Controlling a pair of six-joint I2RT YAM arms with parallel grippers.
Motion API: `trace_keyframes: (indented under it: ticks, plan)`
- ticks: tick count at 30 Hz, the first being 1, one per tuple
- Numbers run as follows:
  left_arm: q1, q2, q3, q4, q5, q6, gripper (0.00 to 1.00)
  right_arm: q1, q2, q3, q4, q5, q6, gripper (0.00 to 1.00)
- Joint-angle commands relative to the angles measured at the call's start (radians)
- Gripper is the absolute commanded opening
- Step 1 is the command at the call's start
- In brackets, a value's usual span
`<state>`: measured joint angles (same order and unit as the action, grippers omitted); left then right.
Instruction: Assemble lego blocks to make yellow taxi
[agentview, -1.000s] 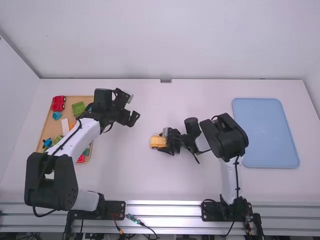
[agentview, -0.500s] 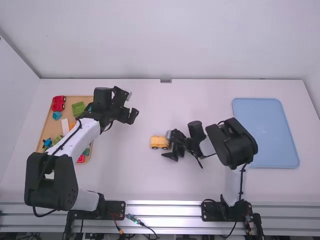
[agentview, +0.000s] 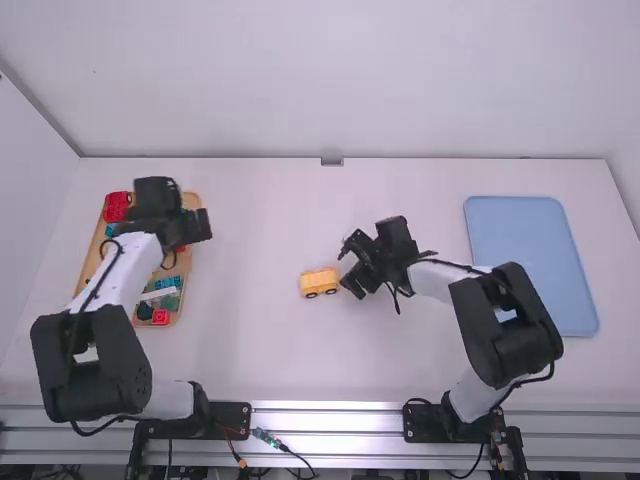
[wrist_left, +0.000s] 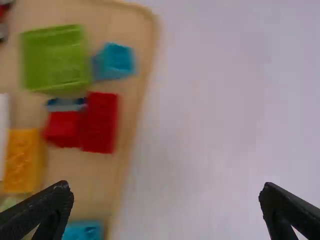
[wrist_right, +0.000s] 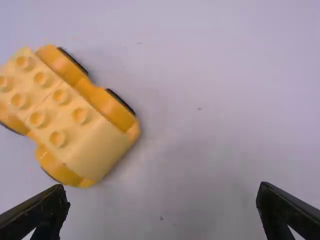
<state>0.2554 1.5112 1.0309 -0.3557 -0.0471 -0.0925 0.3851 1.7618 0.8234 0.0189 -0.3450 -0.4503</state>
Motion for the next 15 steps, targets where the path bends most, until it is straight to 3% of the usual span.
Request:
trace_keyframes:
  ticks: [1, 5, 12, 15]
  plan:
    - [0.126, 0.022, 0.061, -0.022, 0.143, 0.019, 0.99, -0.006, -0.032, 0.113, -0.1, 0.089, 0.035, 0.99]
    - [0.231, 0.081, 0.1, -0.074, 0.282, 0.104, 0.98, -0.004, -0.032, 0.23, -0.26, 0.135, 0.035, 0.99]
    - [0.261, 0.226, 0.201, -0.156, 0.208, 0.146, 0.93, -0.007, -0.032, 0.34, -0.435, 0.161, 0.013, 0.99]
    - [0.261, 0.287, 0.261, -0.193, 0.207, 0.168, 0.99, -0.006, -0.032, 0.349, -0.453, 0.163, -0.045, 0.99]
